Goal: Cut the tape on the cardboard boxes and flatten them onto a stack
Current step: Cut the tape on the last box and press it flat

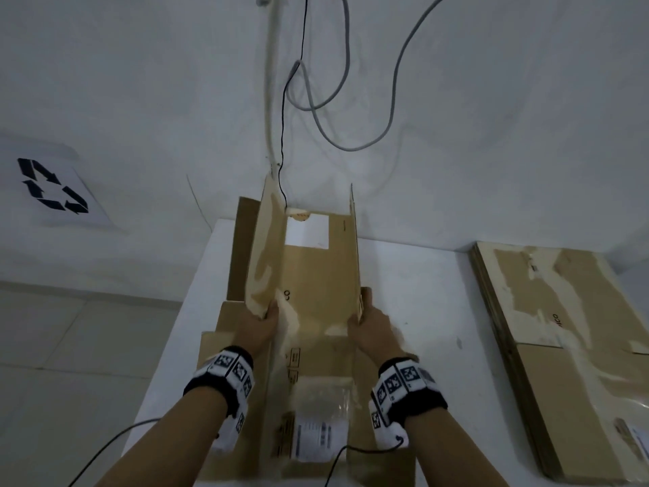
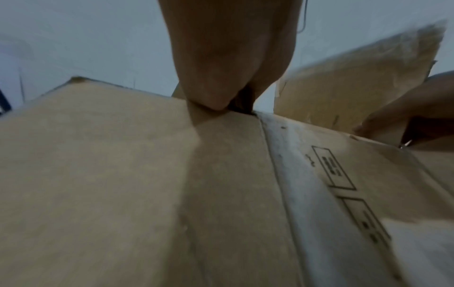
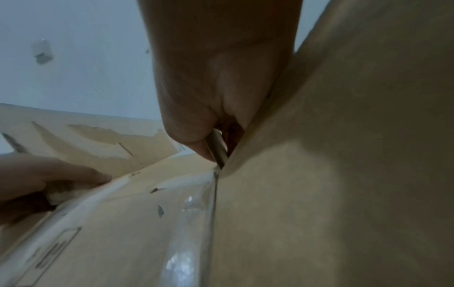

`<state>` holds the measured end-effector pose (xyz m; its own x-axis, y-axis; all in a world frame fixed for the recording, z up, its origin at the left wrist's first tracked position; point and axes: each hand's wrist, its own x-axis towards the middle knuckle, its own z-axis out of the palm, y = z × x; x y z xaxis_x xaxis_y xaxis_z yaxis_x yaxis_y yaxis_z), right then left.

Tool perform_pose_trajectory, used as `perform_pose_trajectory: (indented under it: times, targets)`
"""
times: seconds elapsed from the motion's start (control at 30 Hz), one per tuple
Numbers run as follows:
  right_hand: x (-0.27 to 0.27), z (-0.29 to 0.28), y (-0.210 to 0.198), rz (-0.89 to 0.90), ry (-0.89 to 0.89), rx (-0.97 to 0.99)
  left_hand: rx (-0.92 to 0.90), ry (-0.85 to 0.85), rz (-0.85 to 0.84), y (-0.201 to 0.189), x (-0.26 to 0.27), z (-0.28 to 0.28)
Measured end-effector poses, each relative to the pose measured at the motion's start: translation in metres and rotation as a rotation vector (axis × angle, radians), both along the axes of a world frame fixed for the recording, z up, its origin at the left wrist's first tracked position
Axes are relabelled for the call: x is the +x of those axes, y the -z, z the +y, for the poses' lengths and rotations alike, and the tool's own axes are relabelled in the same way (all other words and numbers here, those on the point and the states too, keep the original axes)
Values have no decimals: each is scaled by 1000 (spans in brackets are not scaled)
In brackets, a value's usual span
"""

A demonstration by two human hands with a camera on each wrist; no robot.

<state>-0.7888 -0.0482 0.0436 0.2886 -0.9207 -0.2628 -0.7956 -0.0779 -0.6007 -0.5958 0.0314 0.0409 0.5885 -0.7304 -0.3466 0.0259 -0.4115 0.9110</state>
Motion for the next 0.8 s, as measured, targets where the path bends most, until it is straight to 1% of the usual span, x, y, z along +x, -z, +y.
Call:
perform_pose_trajectory:
  times: [0.07,0.13,0.2,0.23,0.27,0.3,0.33,0.37,0.43,0.47,0.5,0.6,0.63,0.67,0.7,0.73,0.77,0.8]
  targets:
    - [1,8,9,34,-38,-47,-42,-73,0,14,3,10]
    - [2,14,12,-22,-21,-73,-191,-180,-36,17,9,14]
    - [0,16,19,-82,-7,-100,-362,-333,-76,13,20,16]
    - [-2,17,22,-99,-10,-124,-402,-418,-208,11,27,16]
    - [-3,18,23,-108,-14,-134,-403,-470,-428,9,33,15]
    - [-3,18,24,-124,-22,-131,-392,-469,-687,5,37,12]
    - [-3,18,24,-162,-33,-102,-384,-434,-933,1,37,9]
    - [-3,18,24,-224,-47,-60,-371,-366,-1094,-5,32,5]
    - [-2,20,21,-364,-58,26,-354,-221,-1294,-16,17,-5]
    - [-2,21,18,-403,-57,55,-279,-164,-1373,-18,11,-10]
    - [-1,20,18,-412,-51,78,-158,-92,-1397,-18,8,-14]
    - [-4,22,14,-403,-58,127,336,109,-1337,-22,8,-18]
    - [-6,22,14,-411,-73,140,426,173,-1310,-21,8,-21]
    - [-8,22,13,-429,-87,152,422,238,-1274,-18,6,-26]
    - [-9,22,14,-456,-90,170,331,298,-1192,-16,3,-30]
    - [-9,22,15,-500,-83,192,211,351,-1056,-15,-1,-36]
    - [-9,21,17,-549,-59,216,125,396,-789,-15,-6,-43]
    - [-8,20,18,-597,-24,240,43,416,-437,-19,-13,-48]
